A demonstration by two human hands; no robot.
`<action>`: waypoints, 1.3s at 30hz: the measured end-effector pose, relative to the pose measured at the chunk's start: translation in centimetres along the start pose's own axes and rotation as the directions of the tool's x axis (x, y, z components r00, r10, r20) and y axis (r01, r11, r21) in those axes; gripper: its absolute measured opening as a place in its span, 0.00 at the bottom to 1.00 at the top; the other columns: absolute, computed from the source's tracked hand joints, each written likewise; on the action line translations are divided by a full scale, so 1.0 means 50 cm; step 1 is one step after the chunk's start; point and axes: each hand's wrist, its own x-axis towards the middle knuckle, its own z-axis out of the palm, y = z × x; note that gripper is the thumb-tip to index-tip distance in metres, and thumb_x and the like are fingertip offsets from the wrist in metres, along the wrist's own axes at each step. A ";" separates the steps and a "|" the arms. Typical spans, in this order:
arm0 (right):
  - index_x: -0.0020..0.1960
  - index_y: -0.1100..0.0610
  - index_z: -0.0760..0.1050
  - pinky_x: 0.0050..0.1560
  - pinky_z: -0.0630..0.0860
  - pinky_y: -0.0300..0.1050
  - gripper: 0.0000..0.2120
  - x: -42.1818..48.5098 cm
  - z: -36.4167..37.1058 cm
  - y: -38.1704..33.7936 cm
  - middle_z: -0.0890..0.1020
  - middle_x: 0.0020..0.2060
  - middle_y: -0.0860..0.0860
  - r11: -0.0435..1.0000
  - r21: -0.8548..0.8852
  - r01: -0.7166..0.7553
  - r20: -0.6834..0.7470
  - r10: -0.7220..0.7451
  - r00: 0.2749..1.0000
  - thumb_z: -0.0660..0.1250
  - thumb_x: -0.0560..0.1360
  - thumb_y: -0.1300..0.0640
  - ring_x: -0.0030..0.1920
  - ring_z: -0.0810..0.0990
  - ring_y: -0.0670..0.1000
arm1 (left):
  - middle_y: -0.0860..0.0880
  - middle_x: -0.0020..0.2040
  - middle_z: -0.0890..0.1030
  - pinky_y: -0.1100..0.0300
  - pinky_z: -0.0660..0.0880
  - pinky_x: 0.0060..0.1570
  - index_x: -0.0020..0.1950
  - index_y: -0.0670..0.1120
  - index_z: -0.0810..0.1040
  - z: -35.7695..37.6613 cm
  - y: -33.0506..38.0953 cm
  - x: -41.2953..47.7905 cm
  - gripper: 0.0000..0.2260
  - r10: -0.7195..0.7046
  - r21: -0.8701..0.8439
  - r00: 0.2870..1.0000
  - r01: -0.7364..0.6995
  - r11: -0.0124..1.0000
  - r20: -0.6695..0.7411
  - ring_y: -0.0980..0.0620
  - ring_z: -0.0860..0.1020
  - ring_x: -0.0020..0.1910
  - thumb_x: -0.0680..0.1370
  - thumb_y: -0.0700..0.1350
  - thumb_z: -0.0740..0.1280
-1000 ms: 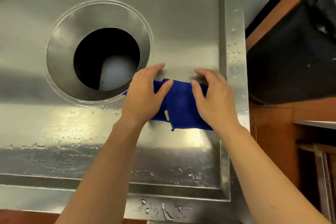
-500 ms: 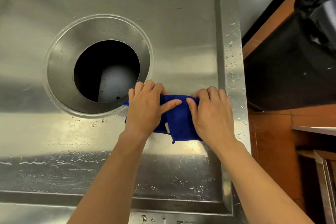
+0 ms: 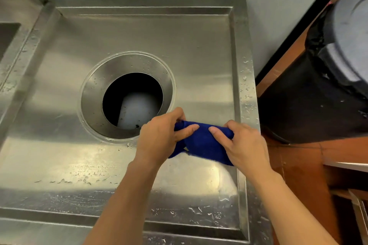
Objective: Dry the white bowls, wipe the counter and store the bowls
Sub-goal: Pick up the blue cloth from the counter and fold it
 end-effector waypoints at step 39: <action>0.39 0.47 0.77 0.38 0.73 0.30 0.16 -0.110 -0.325 -0.606 0.82 0.39 0.40 0.805 0.444 0.392 -0.342 -0.252 0.905 0.79 0.65 0.39 0.43 0.79 0.43 | 0.69 0.42 0.80 0.62 0.72 0.36 0.48 0.58 0.75 -0.646 -0.094 -0.322 0.13 0.178 -0.113 0.784 -0.301 0.947 -0.595 0.64 0.78 0.41 0.75 0.64 0.71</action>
